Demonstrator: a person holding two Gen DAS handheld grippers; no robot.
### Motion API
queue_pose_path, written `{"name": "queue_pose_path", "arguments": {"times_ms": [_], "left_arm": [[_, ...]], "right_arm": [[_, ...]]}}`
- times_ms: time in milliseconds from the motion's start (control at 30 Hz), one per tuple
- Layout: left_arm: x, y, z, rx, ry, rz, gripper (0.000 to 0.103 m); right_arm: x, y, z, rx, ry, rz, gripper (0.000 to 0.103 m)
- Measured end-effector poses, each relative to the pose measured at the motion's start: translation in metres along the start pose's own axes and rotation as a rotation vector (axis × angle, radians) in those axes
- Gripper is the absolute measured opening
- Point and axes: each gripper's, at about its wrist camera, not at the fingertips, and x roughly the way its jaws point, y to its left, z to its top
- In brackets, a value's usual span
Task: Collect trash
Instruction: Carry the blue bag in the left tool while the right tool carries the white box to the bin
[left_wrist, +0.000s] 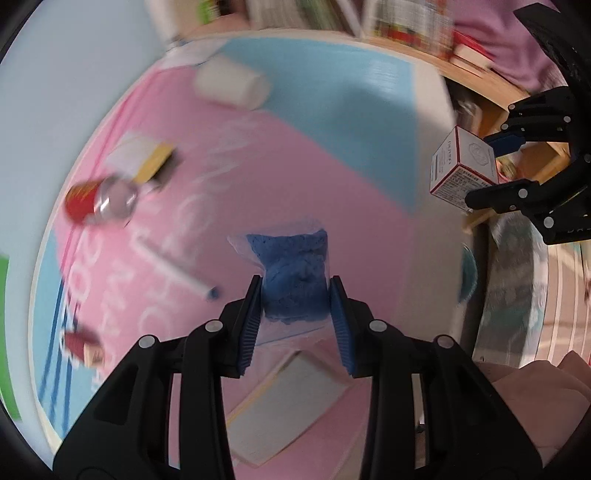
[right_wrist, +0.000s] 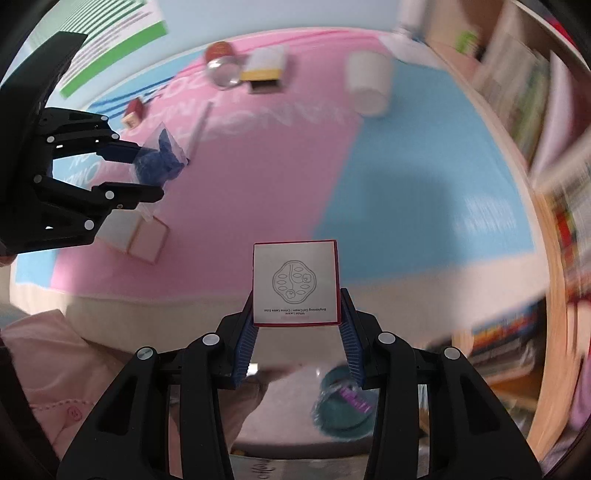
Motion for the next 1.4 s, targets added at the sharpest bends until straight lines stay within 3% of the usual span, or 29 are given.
{"name": "queue_pose_path", "arguments": {"times_ms": [200, 433, 867, 1167, 1400], "left_arm": [[0.005, -0.067, 0.031, 0.142, -0.014, -0.043, 0.034], [0.01, -0.17, 0.056, 0.29, -0.018, -0.094, 0.034], [0.048, -0.324, 0.065, 0.509, 0.074, -0.183, 0.034], [0.075, -0.389, 0.056, 0.636, 0.156, -0.238, 0.034], [0.089, -0.424, 0.057, 0.701, 0.2, -0.266, 0.034]], "right_arm": [[-0.021, -0.037, -0.061, 0.153, -0.024, -0.033, 0.042], [-0.051, -0.08, -0.151, 0.292, -0.042, -0.077, 0.042], [-0.074, -0.131, -0.305, 0.517, -0.021, -0.089, 0.042], [-0.071, -0.146, -0.375, 0.682, -0.016, -0.064, 0.042], [-0.067, -0.148, -0.403, 0.747, -0.021, -0.047, 0.042]]}}
